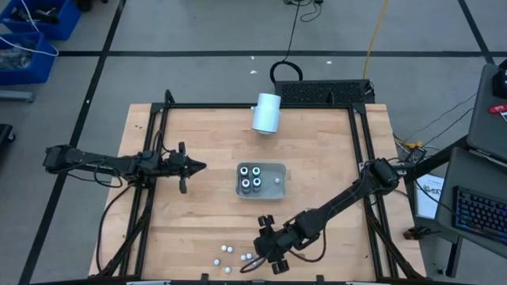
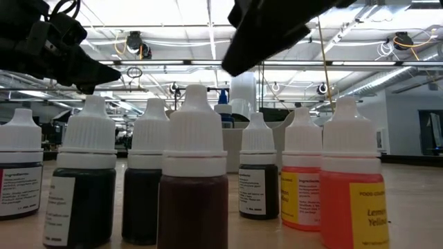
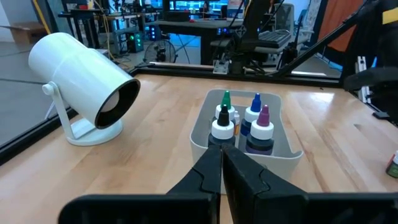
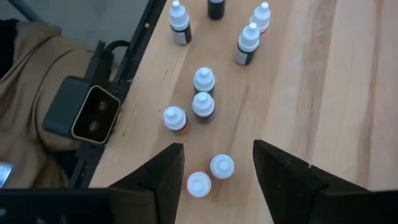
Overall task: Pick & Place food coloring
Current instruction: Put the small red food coloring bottle into the gray bin
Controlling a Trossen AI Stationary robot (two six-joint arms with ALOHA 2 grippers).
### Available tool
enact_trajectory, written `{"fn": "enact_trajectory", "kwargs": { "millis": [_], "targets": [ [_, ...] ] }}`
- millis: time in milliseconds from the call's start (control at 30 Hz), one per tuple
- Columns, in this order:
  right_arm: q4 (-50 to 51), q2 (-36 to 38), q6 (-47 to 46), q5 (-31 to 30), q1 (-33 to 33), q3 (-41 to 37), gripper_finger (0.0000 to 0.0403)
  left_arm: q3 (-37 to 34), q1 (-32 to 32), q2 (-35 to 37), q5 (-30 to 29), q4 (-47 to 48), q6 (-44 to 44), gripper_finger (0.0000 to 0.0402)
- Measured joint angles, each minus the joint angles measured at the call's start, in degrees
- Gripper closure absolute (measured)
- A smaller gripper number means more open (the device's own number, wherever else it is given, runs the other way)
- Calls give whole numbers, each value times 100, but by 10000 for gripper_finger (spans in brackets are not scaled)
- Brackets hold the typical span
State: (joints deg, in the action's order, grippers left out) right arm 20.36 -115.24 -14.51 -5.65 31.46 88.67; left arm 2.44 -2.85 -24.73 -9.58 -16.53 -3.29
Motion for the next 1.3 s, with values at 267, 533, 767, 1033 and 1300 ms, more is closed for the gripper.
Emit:
{"fn": "enact_trajectory", "kwargs": {
  "millis": [267,533,767,1033,1300],
  "targets": [
    [-542,0,-162,1,-26,-410,223,0,0,0,0,2,0,380],
    [-556,11,-181,-2,-33,-421,223,0,0,0,0,2,4,380],
    [-493,13,-106,438,-14,-383,223,0,0,0,0,2,-5,380],
    [457,33,75,429,169,101,223,0,0,0,0,4,26,380],
    [688,33,141,273,331,156,223,0,0,0,0,2,127,380]
  ]
}}
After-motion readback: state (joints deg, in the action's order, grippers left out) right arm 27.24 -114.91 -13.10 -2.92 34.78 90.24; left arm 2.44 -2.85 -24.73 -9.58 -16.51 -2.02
